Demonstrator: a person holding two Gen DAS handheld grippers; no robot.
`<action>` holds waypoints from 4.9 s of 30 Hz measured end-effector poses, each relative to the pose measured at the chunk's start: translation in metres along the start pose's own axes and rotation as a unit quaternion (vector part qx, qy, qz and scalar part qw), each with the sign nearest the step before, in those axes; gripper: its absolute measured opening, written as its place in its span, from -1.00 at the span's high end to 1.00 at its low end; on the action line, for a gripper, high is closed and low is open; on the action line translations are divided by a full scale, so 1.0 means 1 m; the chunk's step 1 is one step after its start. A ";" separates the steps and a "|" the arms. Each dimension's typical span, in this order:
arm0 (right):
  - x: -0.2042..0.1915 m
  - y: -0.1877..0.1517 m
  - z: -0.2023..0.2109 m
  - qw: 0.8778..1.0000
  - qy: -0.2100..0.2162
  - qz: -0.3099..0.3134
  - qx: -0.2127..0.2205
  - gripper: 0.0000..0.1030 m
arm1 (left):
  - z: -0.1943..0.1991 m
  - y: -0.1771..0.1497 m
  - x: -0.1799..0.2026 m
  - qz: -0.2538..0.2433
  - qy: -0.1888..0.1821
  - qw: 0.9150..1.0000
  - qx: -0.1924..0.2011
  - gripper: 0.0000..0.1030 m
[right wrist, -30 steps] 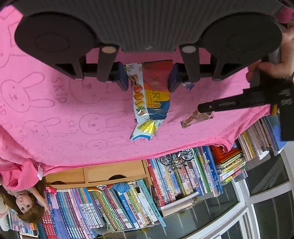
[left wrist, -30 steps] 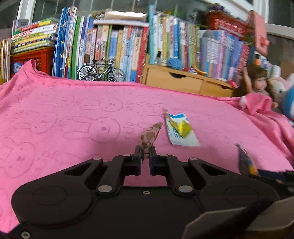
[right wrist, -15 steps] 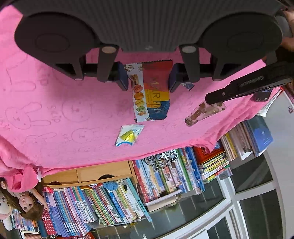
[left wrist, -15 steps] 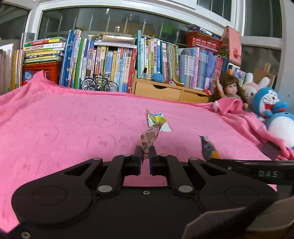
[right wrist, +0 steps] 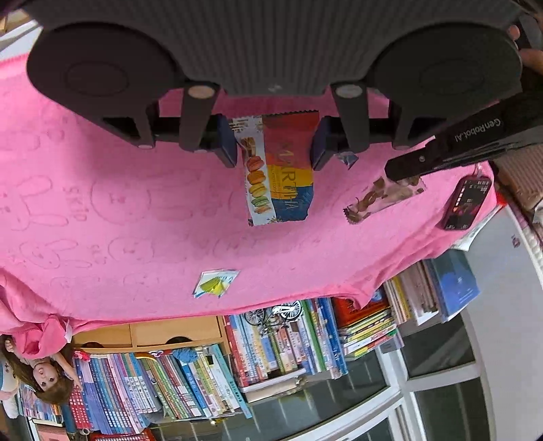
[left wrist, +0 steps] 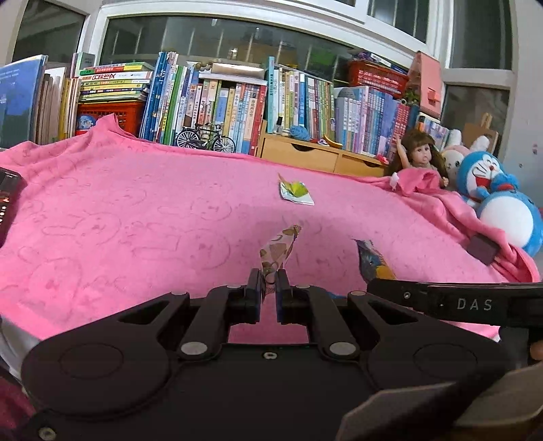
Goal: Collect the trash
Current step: 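Carry the macaron wrapper and brown scrap down into the black bin, then open both grippers in the bin and raise them over the towel, then grasp the white 'Bag' packet with the right gripper while the left gripper grasps a clear wrapper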
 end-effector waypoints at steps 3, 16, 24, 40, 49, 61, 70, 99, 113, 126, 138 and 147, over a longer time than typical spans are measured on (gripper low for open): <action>-0.007 -0.014 0.006 1.000 0.001 0.009 -0.009 -0.02 | 0.015 -0.011 0.001 -0.011 -0.004 1.000 -0.005 0.85; -0.011 -0.078 0.017 0.997 -0.003 0.000 -0.080 -0.02 | 0.032 -0.069 -0.013 -0.010 0.001 0.993 -0.115 0.85; -0.005 -0.112 0.001 0.991 -0.014 -0.010 -0.130 -0.03 | 0.011 -0.107 -0.017 -0.009 0.003 0.978 -0.208 0.84; -0.002 -0.160 -0.033 0.980 -0.023 -0.041 -0.193 -0.04 | -0.031 -0.156 -0.019 -0.031 0.034 0.952 -0.302 0.81; -0.001 -0.166 -0.044 0.976 -0.028 -0.051 -0.212 -0.07 | -0.046 -0.171 -0.017 -0.034 0.040 0.946 -0.321 0.79; 0.003 -0.167 -0.044 0.974 -0.025 -0.051 -0.220 -0.25 | -0.046 -0.175 -0.017 -0.038 0.040 0.944 -0.325 0.75; 0.003 -0.164 -0.042 0.975 -0.022 -0.049 -0.215 -0.38 | -0.040 -0.166 -0.013 -0.048 0.044 0.950 -0.307 0.14; 0.000 0.037 0.025 0.999 0.005 0.038 -0.015 -0.61 | 0.001 0.053 0.002 -0.091 -0.029 0.991 -0.089 -0.31; 0.053 0.128 -0.036 0.998 -0.042 -0.021 0.035 -0.61 | -0.133 0.137 0.011 -0.085 0.004 0.995 -0.060 -0.37; 0.098 0.165 -0.135 0.993 -0.055 -0.105 0.012 -0.60 | -0.249 0.135 -0.006 0.021 0.023 0.995 -0.095 -0.28; 0.106 0.177 -0.260 0.988 -0.114 -0.050 -0.087 -0.81 | -0.225 0.108 0.004 -0.047 -0.010 0.996 -0.080 -0.22; 0.080 0.144 -0.222 0.995 -0.070 0.005 -0.072 0.35 | -0.189 0.115 -0.023 -0.006 -0.024 0.998 -0.059 -0.22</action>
Point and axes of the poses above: each gripper's, at about its wrist camera, not at the fingertips, and z roughly against the way its jaws point, x to its right, y to its top, the point moved 3 cm from there along -z, roughly the way its jaws point, and after that the axes turned 3 degrees about y, right-handed, at the moved point
